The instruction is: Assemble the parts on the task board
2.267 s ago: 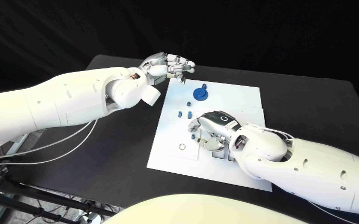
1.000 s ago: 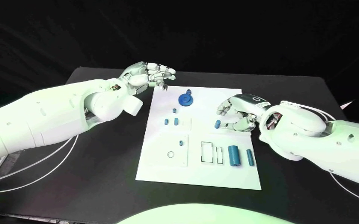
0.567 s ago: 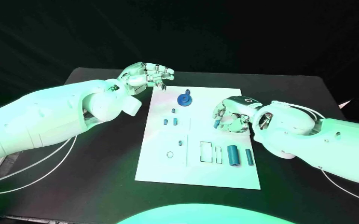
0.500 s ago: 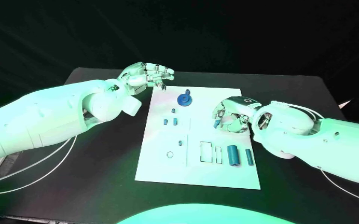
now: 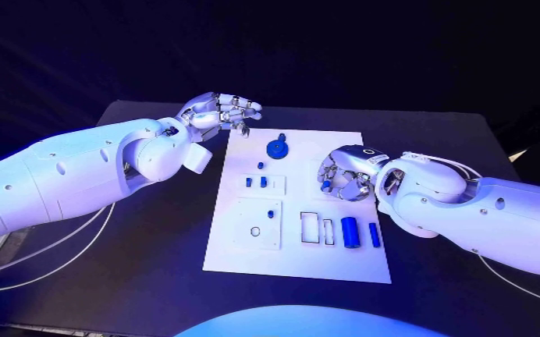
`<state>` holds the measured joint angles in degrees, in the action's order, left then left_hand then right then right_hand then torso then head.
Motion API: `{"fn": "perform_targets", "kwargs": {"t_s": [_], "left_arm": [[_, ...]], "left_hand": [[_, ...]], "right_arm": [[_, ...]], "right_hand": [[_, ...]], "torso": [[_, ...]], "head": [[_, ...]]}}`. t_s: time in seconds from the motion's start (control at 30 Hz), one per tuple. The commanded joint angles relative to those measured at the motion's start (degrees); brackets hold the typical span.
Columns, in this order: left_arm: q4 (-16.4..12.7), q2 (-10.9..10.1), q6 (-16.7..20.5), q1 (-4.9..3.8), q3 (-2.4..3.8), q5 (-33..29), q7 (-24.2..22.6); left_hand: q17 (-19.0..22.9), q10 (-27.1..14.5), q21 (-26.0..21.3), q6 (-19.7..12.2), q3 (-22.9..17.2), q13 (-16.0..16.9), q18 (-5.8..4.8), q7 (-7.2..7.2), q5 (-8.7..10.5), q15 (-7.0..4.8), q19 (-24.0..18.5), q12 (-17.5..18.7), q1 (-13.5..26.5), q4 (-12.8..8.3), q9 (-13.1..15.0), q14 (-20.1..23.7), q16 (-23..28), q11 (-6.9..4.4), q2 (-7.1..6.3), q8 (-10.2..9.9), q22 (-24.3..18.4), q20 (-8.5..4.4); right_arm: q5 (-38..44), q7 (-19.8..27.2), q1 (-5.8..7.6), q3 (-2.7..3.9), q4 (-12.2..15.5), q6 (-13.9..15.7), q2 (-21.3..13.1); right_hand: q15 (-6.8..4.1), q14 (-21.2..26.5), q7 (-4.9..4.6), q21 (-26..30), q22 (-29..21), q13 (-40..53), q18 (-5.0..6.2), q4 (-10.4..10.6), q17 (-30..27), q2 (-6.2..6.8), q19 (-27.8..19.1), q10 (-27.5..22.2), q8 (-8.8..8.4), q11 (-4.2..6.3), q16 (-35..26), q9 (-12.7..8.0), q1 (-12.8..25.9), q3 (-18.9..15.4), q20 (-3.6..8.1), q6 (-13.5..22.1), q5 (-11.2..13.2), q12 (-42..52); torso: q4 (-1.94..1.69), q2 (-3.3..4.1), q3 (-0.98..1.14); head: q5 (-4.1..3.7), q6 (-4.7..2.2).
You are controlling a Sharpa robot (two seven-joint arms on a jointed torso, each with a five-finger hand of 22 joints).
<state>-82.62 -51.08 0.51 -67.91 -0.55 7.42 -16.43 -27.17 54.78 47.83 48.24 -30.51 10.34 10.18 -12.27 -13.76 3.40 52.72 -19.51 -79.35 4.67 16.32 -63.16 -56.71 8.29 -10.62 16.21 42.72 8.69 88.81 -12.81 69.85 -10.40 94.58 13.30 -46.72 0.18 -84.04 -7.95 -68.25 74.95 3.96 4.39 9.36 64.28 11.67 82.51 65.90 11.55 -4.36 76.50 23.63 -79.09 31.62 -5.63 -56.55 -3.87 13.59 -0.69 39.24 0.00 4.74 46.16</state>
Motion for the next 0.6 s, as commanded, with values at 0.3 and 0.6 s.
{"fn": "perform_targets", "kwargs": {"t_s": [0.3, 0.6], "left_arm": [[0.1, 0.0, -1.2, -0.04, 0.03, -0.3, 0.0], [0.3, 0.1, -1.3, -0.04, 0.03, -0.2, 0.1]], "left_hand": [[0.1, -0.5, -0.3, -0.5, 0.2, 0.1, 0.40, -0.33, 0.00, 0.22, 0.1, -0.3, -0.3, -0.2, 0.0, 0.3, 0.3, 0.11, 0.19, 0.3, -0.1, 0.25], [0.1, -0.6, -0.3, -0.6, 0.1, 0.1, 0.41, -0.33, -0.02, 0.18, 0.2, -0.5, -0.7, -0.4, 0.0, 0.4, 0.4, 0.09, 0.34, 0.5, -0.2, 0.20]], "right_arm": [[1.9, -0.6, -0.29, -0.12, 0.0, 0.8, 0.1], [0.6, -0.7, -0.19, -0.09, 1.3, 1.6, -0.6]], "right_hand": [[-1.71, -1.3, 1.38, -2.0, 10.3, 1.4, -0.84, -3.5, 0.4, -3.93, 1.0, 5.3, 3.42, 1.63, 0.6, 2.6, -1.5, 2.4, 0.99, -3.4, 0.8, -0.3], [-1.79, -1.3, 1.28, -2.9, 10.6, 1.7, -1.00, -4.9, 0.6, -4.30, 1.3, 6.0, 4.17, 1.70, 0.8, 3.5, -1.7, 2.9, 1.16, -3.2, 0.8, -0.8]], "torso": [[0.00, 0.00, 0.03], [-0.01, -0.01, 0.03]], "head": [[0.14, 0.03], [0.25, -0.07]]}}
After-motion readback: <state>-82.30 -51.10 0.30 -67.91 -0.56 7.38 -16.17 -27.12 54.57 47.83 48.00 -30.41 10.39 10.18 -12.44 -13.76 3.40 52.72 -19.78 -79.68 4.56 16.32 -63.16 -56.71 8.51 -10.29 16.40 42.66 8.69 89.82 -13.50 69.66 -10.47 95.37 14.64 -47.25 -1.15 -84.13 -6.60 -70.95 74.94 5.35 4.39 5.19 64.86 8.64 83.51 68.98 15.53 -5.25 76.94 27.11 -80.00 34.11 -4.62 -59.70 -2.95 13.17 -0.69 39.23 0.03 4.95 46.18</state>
